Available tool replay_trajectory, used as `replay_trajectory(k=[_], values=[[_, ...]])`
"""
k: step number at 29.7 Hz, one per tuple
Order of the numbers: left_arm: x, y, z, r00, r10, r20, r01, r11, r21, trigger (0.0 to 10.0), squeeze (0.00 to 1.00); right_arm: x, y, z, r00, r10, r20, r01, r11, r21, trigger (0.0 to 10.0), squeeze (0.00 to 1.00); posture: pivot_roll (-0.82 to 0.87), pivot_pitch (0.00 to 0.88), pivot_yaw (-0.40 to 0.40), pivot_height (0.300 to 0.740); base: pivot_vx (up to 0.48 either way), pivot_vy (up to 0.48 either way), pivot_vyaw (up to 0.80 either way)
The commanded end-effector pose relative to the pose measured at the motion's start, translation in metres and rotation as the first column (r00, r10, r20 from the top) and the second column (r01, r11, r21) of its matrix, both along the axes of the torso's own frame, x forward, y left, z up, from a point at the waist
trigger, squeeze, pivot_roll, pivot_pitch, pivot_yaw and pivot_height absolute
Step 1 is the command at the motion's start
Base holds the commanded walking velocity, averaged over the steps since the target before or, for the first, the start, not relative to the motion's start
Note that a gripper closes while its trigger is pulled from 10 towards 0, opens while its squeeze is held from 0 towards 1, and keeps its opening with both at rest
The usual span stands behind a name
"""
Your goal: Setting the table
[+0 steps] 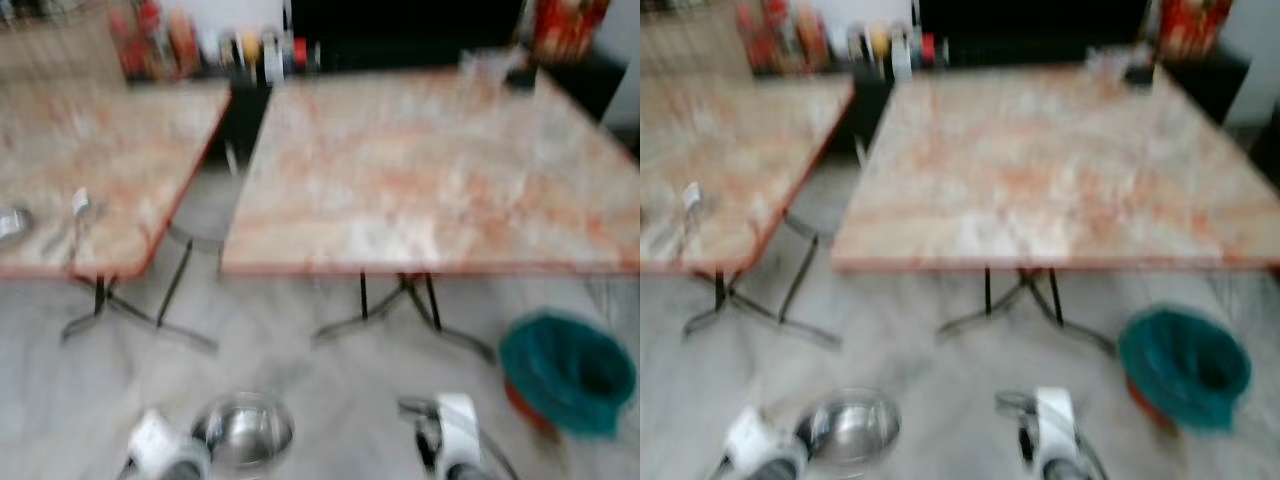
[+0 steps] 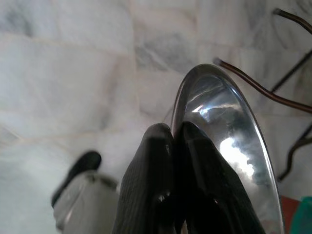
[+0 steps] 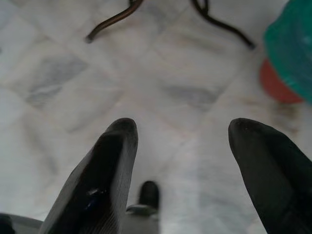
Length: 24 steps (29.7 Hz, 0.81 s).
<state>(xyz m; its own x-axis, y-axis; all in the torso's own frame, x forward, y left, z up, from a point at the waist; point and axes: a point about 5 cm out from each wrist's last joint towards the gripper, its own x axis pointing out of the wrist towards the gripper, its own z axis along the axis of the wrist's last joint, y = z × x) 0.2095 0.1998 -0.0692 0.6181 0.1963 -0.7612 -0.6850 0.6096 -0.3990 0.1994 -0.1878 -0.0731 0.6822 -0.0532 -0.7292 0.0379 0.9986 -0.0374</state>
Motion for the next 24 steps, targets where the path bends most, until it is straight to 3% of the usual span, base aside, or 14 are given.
replay_trajectory(k=[1,18,21,24], values=[[-0.007,0.011,-0.002,1.000,0.008,-0.017,-0.007,1.000,0.028,10.0,0.00,0.000,0.011,-0.001,1.000,0.010,-0.003,-0.009,1.000,0.027,10.0,0.00,-0.02,0.037,0.043,0.740,0.000,-0.446,0.00],[-0.010,0.012,-0.003,1.000,0.012,-0.017,-0.012,1.000,0.023,10.0,0.00,0.000,0.013,-0.002,1.000,0.012,-0.002,-0.012,0.999,0.031,10.0,0.00,-0.01,0.039,0.040,0.740,0.000,-0.433,0.00],[-0.017,0.018,-0.006,0.999,0.035,-0.020,-0.035,0.999,0.022,10.0,0.00,-0.001,0.013,-0.002,1.000,0.015,-0.005,-0.015,0.999,0.032,10.0,0.00,0.00,0.038,0.036,0.740,0.000,0.000,0.00],[-0.035,0.031,-0.011,0.997,0.065,-0.051,-0.062,0.996,0.061,10.0,0.00,0.000,0.014,-0.002,1.000,0.026,-0.005,-0.026,0.999,0.033,10.0,0.00,0.01,0.039,0.031,0.740,0.000,0.000,0.00]])
